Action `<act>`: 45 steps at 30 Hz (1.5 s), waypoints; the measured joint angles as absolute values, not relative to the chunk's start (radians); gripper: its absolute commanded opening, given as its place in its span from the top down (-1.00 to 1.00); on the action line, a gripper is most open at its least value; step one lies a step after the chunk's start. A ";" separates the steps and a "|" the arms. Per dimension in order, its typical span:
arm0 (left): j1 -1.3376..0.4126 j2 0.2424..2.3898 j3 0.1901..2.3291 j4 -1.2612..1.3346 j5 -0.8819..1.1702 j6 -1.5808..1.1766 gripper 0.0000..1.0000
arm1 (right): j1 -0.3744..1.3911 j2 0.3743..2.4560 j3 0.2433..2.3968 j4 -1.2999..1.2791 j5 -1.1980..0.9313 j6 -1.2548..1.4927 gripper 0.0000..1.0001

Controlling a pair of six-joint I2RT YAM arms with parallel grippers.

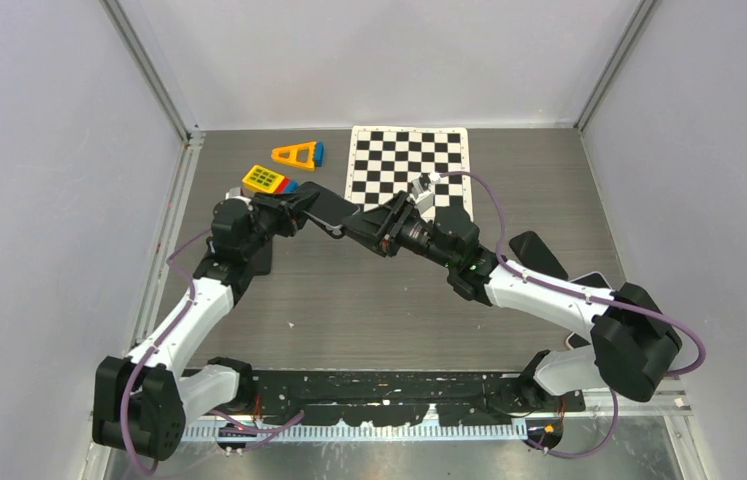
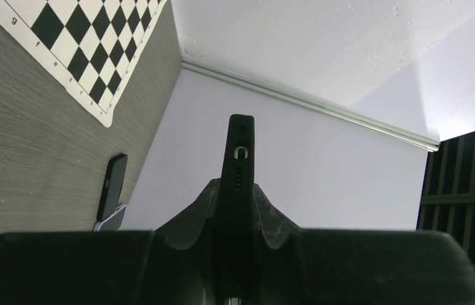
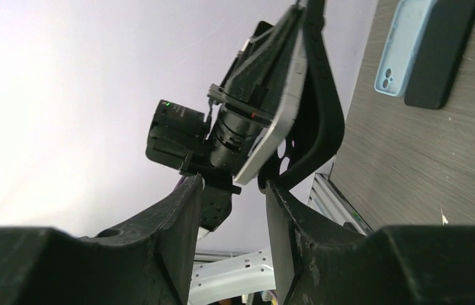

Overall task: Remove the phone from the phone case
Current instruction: Remove the phone case from the phone.

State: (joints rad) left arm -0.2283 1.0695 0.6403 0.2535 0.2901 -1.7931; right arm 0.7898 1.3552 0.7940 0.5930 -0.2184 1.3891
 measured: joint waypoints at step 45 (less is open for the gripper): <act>-0.268 0.880 0.764 0.135 0.686 -1.185 -0.79 | 0.751 1.410 0.811 0.770 -0.313 1.426 0.99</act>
